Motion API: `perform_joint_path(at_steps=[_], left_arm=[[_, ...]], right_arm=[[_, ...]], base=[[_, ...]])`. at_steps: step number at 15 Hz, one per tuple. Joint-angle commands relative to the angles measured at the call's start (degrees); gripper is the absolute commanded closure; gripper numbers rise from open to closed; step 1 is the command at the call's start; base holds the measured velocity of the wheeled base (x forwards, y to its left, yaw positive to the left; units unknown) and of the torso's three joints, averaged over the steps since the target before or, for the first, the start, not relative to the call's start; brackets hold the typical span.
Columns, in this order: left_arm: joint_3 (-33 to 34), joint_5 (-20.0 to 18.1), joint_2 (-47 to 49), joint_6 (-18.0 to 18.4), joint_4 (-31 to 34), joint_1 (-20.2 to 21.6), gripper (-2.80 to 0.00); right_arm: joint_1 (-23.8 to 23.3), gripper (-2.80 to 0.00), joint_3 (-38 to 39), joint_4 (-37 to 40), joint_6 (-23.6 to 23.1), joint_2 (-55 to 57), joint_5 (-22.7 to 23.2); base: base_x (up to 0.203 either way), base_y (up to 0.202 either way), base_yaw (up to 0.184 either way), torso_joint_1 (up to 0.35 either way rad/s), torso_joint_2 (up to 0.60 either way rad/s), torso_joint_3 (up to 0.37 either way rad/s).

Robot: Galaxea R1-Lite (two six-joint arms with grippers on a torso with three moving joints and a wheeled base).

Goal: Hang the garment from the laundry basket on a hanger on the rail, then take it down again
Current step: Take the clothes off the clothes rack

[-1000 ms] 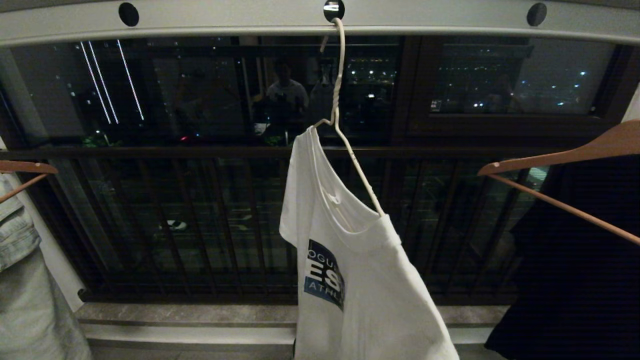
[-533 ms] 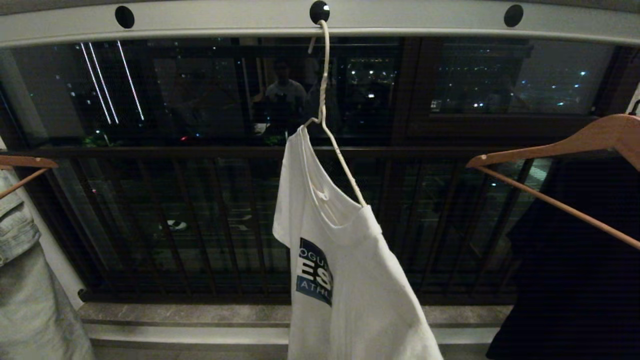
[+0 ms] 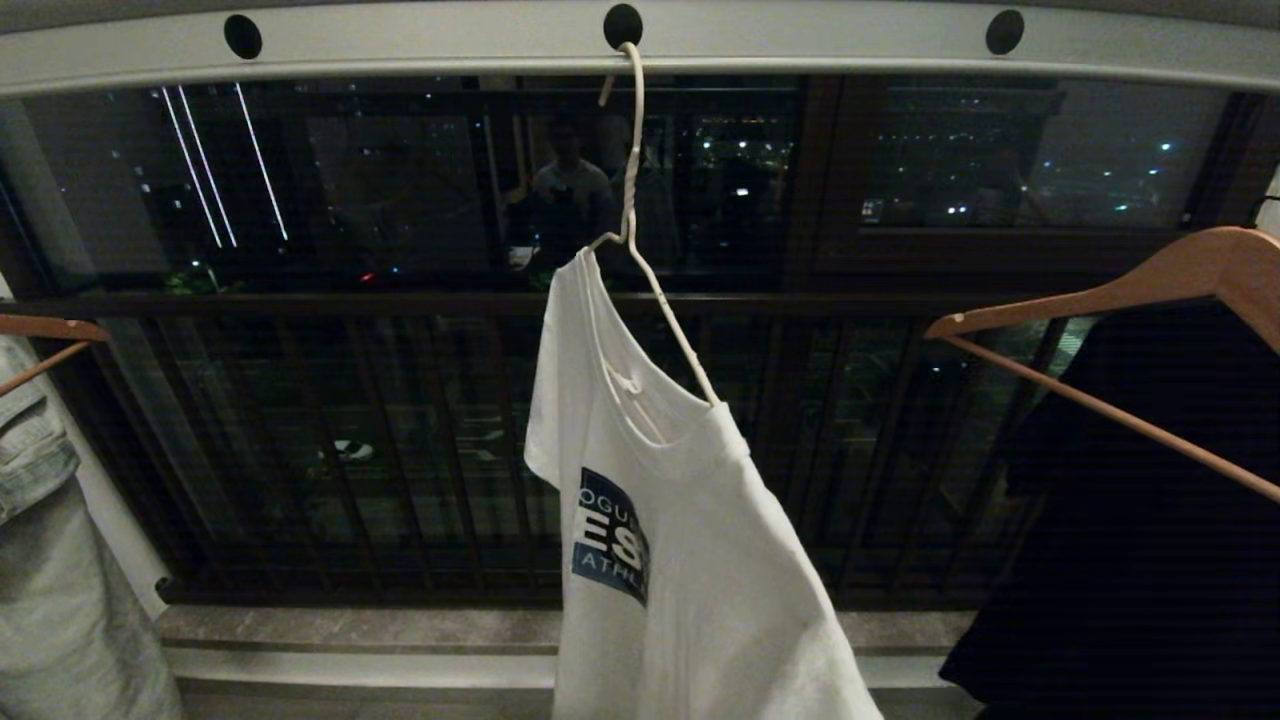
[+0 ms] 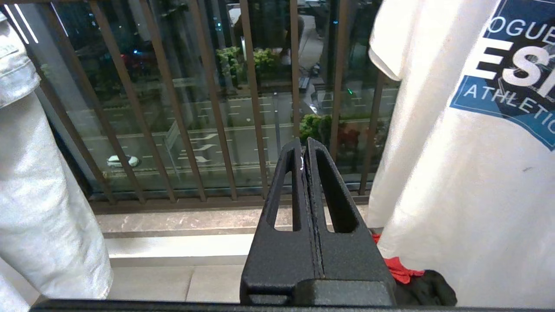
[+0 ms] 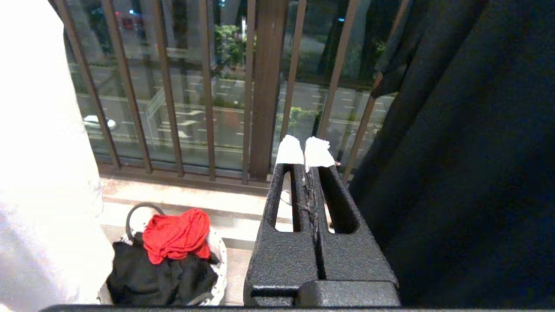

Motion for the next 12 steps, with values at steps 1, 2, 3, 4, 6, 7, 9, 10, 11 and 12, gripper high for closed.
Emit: perform_joint_path(at_steps=[1, 2, 3, 4, 6, 7, 9, 10, 11, 12], left_arm=[[0.9, 0.0, 0.0, 0.0, 0.0, 0.0, 0.00], [0.9, 0.0, 0.0, 0.0, -0.1, 0.0, 0.00], [0.9, 0.0, 0.0, 0.0, -0.1, 0.0, 0.00], [0.9, 0.0, 0.0, 0.0, 0.0, 0.0, 0.00], [0.9, 0.0, 0.0, 0.0, -0.1, 0.0, 0.00], [0.9, 0.0, 0.0, -0.1, 0.0, 0.0, 0.00], [0.9, 0.0, 0.0, -0.1, 0.0, 0.0, 0.00], [0.9, 0.0, 0.0, -0.1, 0.0, 0.0, 0.00], [0.9, 0.0, 0.0, -0.1, 0.0, 0.0, 0.00], [0.9, 0.0, 0.0, -0.1, 0.0, 0.0, 0.00]], right_arm=[[0.0, 0.00, 0.1, -0.2, 0.0, 0.1, 0.1], [0.0, 0.00, 0.1, -0.3, -0.2, 0.1, 0.1], [0.0, 0.00, 0.1, -0.2, -0.3, 0.1, 0.0], [0.0, 0.00, 0.0, 0.0, -0.3, 0.1, -0.1], [0.0, 0.00, -2.3, 0.4, 0.5, 0.2, -0.5], [0.0, 0.00, -4.6, 1.6, 1.3, 0.9, -0.3], [0.0, 0.00, -10.5, 4.4, 1.7, 4.8, 0.1], [0.0, 0.00, -12.9, 4.9, 1.7, 7.9, 0.7], [0.0, 0.00, -15.6, 5.1, 1.4, 10.8, 1.4], [0.0, 0.00, -18.9, 5.2, 1.0, 13.9, 2.4]], base=[[0.000, 0.000, 0.000, 0.000, 0.00, 0.000], [0.000, 0.000, 0.000, 0.000, 0.00, 0.000], [0.000, 0.000, 0.000, 0.000, 0.00, 0.000], [0.000, 0.000, 0.000, 0.000, 0.00, 0.000], [0.000, 0.000, 0.000, 0.000, 0.00, 0.000], [0.000, 0.000, 0.000, 0.000, 0.00, 0.000], [0.000, 0.000, 0.000, 0.000, 0.00, 0.000], [0.000, 0.000, 0.000, 0.000, 0.00, 0.000], [0.000, 0.000, 0.000, 0.000, 0.00, 0.000], [0.000, 0.000, 0.000, 0.000, 0.00, 0.000]])
